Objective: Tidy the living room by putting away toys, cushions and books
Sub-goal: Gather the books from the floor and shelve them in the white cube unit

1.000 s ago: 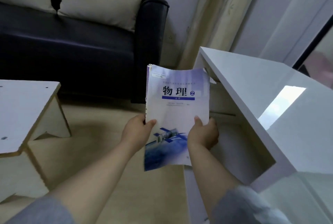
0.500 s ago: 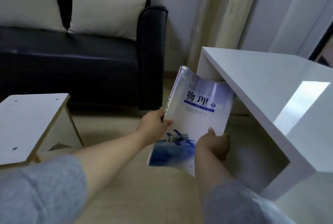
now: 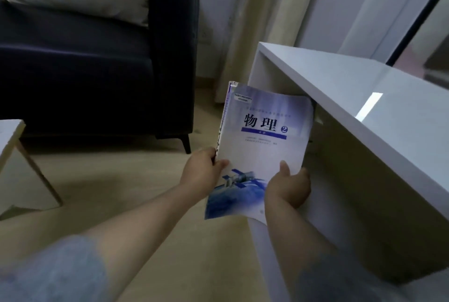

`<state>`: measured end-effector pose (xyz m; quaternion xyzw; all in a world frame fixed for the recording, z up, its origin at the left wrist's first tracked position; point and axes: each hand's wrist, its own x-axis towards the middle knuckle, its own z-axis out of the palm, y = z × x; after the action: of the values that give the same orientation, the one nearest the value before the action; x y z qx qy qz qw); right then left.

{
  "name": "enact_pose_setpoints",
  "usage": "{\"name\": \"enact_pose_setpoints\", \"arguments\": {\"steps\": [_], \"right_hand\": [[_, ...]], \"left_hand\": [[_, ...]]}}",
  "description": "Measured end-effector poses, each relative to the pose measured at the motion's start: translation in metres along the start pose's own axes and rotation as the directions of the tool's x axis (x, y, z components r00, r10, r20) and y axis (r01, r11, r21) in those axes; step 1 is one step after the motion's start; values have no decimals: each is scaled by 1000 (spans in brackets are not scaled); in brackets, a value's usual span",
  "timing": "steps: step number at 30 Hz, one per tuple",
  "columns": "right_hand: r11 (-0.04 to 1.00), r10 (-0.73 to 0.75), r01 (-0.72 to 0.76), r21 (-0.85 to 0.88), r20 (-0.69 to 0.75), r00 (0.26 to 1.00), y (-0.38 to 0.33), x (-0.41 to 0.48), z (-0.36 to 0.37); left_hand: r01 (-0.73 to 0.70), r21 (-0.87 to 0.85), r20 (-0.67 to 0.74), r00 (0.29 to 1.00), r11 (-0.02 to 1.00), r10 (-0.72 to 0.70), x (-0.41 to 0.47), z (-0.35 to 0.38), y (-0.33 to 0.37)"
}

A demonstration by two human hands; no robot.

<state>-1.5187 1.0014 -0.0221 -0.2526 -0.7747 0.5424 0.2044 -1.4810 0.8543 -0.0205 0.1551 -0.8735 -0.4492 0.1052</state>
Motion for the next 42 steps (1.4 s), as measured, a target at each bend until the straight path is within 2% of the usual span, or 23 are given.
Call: {"name": "enact_pose_setpoints", "arguments": {"steps": [5, 11, 15, 21, 25, 27, 29, 31, 36, 38, 42], "right_hand": [[996, -39, 32, -81, -86, 996, 2, 10, 9], [999, -4, -3, -33, -197, 980, -11, 25, 25], [995, -93, 80, -66, -231, 968, -9, 45, 38], [987, -14, -5, -158, -121, 993, 25, 56, 49], [964, 75, -109, -242, -143, 987, 45, 54, 46], [973, 62, -77, -220, -72, 995, 57, 47, 47], [977, 52, -27, -210, 114, 992, 67, 41, 50], [980, 22, 31, -197, 264, 964, 72, 37, 53], [931, -162, 291, -221, 464, 871, 85, 32, 56], [926, -130, 287, -244, 509, 851, 85, 35, 58], [944, -104, 231, -234, 454, 885, 82, 48, 68]], "left_hand": [[-41, -31, -2, 999, 999, 41, 18, 18, -7], [-133, -109, -63, 990, 985, 126, 35, 26, -5], [-151, -176, -72, 988, 973, 140, 46, 35, -4], [-166, -207, -53, 986, 964, 158, 62, 45, -16], [-196, -189, -49, 981, 962, 190, 69, 47, -17], [-207, -184, -41, 978, 961, 203, 70, 49, -16], [-218, -197, -38, 976, 956, 215, 71, 50, -16], [-230, -214, -42, 973, 950, 226, 71, 51, -18], [-306, -227, -54, 952, 924, 302, 72, 54, -22], [-314, -245, -54, 949, 917, 310, 75, 58, -21], [-316, -276, -46, 948, 908, 316, 83, 66, -14]]}}
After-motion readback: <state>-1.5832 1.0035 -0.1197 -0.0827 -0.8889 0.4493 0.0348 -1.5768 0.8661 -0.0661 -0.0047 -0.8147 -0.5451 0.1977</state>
